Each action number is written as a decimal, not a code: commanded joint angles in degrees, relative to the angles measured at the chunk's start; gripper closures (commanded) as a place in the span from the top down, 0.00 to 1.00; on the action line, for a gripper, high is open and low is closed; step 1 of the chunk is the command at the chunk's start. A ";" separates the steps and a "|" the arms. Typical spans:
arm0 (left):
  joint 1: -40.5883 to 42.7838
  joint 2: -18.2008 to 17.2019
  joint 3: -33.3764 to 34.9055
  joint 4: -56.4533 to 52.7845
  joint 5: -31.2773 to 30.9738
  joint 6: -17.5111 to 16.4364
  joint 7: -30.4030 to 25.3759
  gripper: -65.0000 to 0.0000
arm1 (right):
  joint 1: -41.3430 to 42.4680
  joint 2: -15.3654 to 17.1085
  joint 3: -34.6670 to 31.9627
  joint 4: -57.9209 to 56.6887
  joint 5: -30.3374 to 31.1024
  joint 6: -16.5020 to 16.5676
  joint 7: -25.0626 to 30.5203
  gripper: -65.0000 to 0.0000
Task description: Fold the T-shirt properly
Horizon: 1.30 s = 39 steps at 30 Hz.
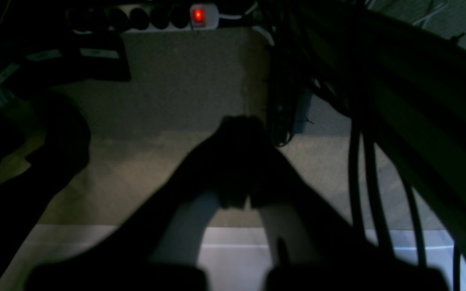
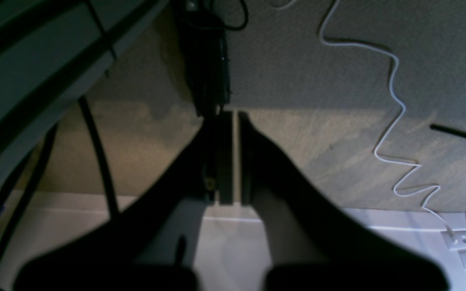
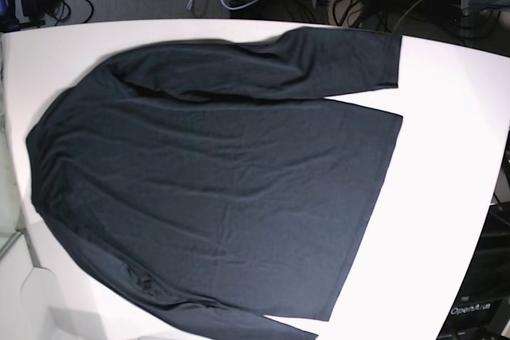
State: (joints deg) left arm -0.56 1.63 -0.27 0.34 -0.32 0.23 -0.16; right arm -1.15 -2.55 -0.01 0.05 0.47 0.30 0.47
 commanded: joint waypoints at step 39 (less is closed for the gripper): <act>8.60 -0.44 -0.12 -0.21 -0.17 -0.01 -8.32 0.00 | -6.72 0.74 0.14 -0.01 0.28 -0.60 1.86 0.00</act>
State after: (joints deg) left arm 7.05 1.10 -0.32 0.43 -0.32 0.23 -9.67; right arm -4.95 -2.35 0.25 1.26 3.55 0.12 6.52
